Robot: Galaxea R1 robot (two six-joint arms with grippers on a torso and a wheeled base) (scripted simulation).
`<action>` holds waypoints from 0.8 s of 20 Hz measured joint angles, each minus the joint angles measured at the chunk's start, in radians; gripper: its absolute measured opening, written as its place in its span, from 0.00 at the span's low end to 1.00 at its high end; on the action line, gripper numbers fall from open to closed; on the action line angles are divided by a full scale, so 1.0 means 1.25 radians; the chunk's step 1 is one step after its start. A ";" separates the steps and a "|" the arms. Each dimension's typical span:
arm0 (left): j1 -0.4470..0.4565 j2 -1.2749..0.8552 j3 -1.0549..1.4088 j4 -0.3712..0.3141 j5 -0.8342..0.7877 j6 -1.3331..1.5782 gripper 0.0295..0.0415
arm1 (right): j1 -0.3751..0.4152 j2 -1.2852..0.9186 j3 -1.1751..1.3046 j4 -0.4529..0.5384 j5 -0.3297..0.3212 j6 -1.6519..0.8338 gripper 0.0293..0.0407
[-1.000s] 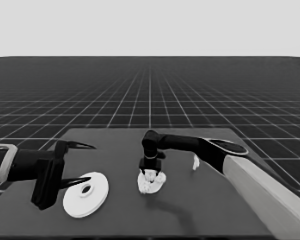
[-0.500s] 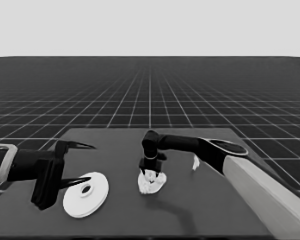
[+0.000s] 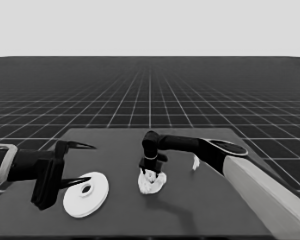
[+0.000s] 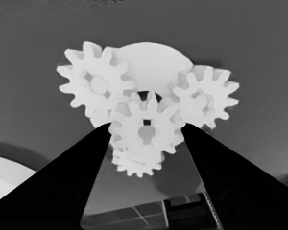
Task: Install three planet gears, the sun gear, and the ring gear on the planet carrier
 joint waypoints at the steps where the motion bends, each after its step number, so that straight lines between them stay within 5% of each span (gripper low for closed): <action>1: 0.000 0.000 0.000 0.000 0.000 0.000 0.75 | 0.000 0.000 0.000 0.000 0.000 0.008 0.14; 16: 0.000 0.000 0.000 0.000 0.000 0.000 0.75 | 0.000 0.000 0.000 0.000 0.000 0.134 0.14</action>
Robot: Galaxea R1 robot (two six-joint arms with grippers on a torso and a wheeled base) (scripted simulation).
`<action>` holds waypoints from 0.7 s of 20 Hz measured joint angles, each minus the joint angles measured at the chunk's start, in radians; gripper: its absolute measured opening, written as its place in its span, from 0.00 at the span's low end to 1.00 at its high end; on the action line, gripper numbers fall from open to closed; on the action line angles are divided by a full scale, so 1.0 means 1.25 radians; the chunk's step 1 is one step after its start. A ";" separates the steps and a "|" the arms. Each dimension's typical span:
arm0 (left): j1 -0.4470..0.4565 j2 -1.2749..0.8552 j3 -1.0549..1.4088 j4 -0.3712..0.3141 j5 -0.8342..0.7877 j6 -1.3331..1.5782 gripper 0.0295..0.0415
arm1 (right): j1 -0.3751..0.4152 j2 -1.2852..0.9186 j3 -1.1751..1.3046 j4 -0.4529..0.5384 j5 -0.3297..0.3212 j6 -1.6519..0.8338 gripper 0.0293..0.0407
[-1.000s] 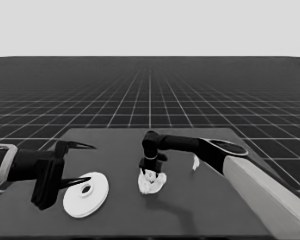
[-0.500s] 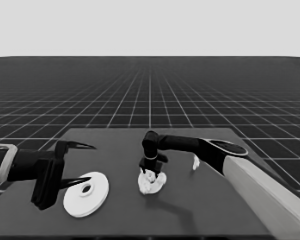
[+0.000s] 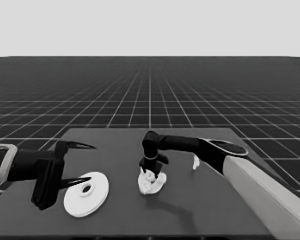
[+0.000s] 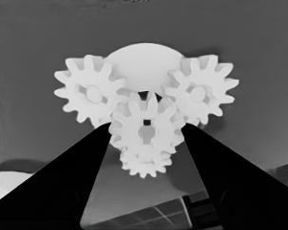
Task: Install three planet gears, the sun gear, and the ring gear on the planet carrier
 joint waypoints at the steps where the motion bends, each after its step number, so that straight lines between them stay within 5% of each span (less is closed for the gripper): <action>1: 0.000 0.000 0.000 0.000 0.000 0.000 0.75 | 0.000 0.000 0.000 0.000 0.000 0.008 0.14; 14: 0.000 0.000 0.000 0.000 0.000 0.000 0.75 | 0.000 0.000 0.000 0.000 0.000 0.117 0.14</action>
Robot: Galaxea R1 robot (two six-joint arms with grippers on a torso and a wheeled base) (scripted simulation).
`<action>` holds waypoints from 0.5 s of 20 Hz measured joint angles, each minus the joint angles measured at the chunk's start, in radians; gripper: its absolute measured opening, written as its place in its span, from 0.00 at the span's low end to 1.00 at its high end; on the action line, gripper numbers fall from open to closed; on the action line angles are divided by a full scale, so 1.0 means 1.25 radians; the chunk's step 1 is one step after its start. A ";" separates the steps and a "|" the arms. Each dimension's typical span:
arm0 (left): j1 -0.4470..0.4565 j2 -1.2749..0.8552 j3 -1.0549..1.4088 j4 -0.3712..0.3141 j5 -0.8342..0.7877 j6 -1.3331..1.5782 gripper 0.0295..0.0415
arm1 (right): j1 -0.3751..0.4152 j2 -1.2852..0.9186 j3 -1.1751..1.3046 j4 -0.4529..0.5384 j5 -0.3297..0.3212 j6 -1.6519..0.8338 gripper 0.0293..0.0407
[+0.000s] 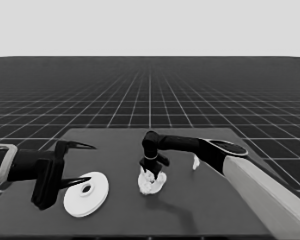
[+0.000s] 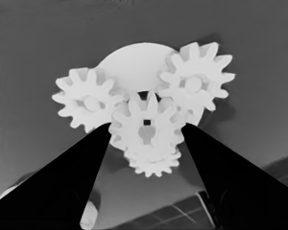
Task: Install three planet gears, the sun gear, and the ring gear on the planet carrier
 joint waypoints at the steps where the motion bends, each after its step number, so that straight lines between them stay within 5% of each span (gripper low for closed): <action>1: 0.000 0.000 0.000 0.000 0.000 0.000 0.75 | 0.000 0.000 0.000 0.000 0.000 0.008 0.14; 10: 0.000 0.000 0.000 0.000 0.000 0.000 0.75 | 0.000 0.000 0.000 0.000 0.000 0.084 0.14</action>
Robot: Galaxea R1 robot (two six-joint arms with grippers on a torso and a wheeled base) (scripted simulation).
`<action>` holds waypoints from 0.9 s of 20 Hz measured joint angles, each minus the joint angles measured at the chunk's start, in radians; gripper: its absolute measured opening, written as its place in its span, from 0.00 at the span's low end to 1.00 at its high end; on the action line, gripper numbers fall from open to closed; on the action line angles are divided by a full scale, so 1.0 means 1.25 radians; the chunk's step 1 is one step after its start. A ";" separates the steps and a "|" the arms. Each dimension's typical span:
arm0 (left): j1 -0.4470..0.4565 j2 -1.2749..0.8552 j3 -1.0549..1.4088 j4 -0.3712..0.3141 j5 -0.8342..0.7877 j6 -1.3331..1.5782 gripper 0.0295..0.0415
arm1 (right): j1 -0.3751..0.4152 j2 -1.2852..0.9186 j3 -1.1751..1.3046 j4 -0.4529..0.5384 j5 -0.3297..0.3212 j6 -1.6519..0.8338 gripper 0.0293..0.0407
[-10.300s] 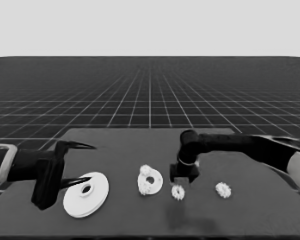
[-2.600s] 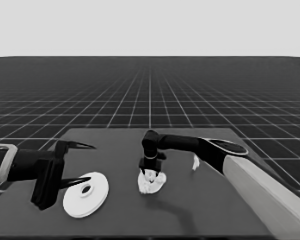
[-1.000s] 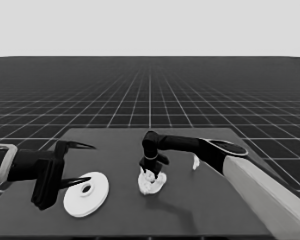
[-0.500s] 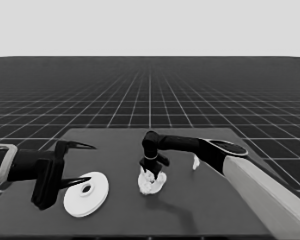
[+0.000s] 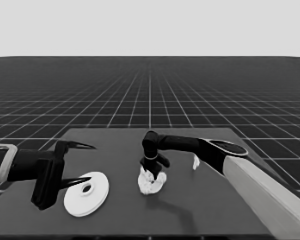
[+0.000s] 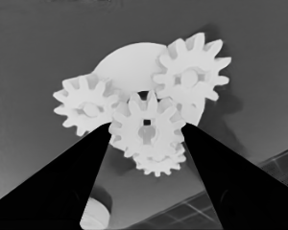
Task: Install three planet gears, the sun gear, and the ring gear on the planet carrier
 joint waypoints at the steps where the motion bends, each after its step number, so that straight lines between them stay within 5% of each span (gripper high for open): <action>1: 0.000 0.000 0.000 0.000 0.000 0.000 0.75 | 0.000 0.000 0.000 0.000 0.000 0.008 0.14; 18: 0.000 0.000 0.000 0.000 0.000 0.000 0.75 | 0.000 0.000 0.000 0.000 0.000 0.151 0.14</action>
